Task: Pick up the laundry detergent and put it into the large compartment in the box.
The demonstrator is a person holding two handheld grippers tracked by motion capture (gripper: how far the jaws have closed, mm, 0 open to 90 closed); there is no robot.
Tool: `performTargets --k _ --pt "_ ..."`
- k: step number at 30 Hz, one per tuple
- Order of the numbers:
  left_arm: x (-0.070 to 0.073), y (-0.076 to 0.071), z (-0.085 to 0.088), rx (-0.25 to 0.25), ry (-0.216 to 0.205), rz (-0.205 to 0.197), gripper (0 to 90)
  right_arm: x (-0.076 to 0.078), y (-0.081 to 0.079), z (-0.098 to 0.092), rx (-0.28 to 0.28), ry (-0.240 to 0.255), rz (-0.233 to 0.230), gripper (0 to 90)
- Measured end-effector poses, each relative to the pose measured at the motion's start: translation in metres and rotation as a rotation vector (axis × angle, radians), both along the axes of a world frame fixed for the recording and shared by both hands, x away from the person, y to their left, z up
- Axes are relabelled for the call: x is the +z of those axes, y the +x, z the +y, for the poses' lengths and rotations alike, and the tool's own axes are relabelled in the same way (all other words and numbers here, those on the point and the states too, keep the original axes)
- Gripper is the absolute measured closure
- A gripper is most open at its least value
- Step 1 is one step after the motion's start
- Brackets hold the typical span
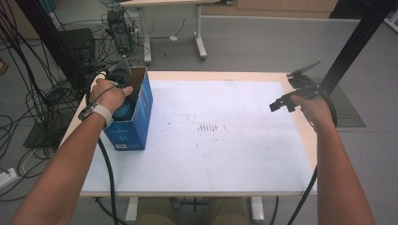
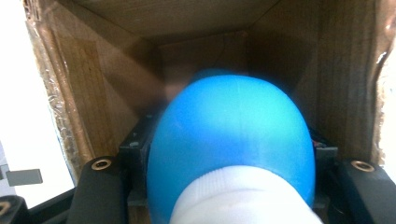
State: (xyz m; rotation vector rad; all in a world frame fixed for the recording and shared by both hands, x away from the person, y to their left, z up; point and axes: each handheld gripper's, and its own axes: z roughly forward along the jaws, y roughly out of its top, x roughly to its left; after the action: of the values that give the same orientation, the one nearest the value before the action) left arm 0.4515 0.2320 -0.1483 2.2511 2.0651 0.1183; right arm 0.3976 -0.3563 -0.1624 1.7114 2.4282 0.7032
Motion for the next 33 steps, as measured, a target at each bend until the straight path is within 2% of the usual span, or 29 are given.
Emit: performTargets --k 33 --pt "-0.0005 -0.0001 -0.0004 -0.002 0.000 0.000 37.9 -0.0007 -0.0021 -0.0023 -0.002 0.001 -0.005 6.5"
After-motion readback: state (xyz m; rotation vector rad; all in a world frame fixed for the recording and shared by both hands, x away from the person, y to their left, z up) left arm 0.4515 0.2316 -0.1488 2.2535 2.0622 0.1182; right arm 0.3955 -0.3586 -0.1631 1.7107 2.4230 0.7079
